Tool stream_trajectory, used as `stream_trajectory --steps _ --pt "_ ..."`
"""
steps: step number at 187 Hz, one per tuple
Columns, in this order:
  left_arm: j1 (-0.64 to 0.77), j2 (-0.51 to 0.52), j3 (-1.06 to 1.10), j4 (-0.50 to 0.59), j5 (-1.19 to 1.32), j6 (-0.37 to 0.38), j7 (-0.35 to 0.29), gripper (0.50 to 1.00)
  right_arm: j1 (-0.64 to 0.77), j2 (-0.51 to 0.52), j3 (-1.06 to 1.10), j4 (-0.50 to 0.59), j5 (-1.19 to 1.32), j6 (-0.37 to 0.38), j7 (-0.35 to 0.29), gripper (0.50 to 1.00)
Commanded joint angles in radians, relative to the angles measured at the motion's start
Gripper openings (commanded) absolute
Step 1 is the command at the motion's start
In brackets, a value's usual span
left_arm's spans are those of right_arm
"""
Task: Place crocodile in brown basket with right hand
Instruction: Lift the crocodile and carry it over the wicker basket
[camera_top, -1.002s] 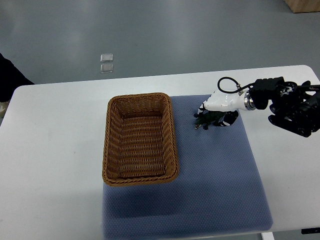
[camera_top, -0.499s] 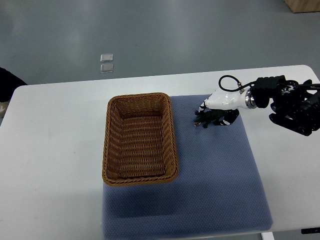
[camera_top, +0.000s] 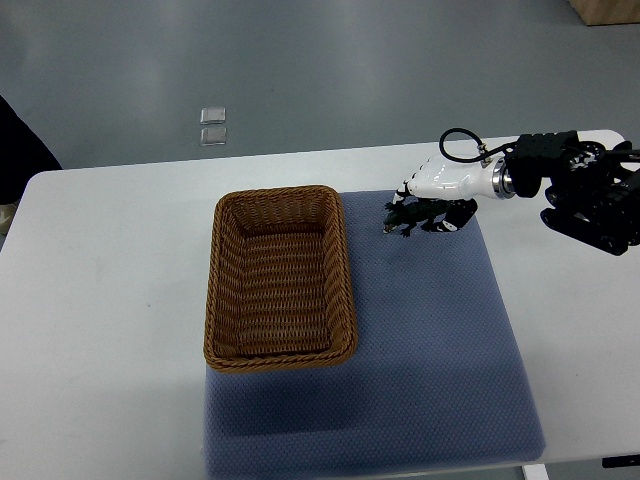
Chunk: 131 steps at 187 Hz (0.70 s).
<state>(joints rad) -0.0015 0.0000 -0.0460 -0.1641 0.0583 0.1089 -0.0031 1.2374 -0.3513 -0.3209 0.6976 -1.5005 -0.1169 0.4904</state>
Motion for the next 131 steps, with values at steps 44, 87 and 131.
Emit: stream_trajectory --steps 44,87,131 --pt "0.000 0.000 0.000 0.000 0.000 0.000 0.000 1.000 0.056 0.005 0.071 0.054 0.006 -0.049 0.046 0.500" --pt "0.000 0.000 0.000 0.000 0.000 0.000 0.000 1.000 0.120 0.022 0.077 0.135 0.008 -0.098 0.103 0.500" --pt "0.000 0.000 0.000 0.000 0.000 0.000 0.000 1.000 0.140 0.101 0.077 0.161 0.012 -0.121 0.120 0.500"
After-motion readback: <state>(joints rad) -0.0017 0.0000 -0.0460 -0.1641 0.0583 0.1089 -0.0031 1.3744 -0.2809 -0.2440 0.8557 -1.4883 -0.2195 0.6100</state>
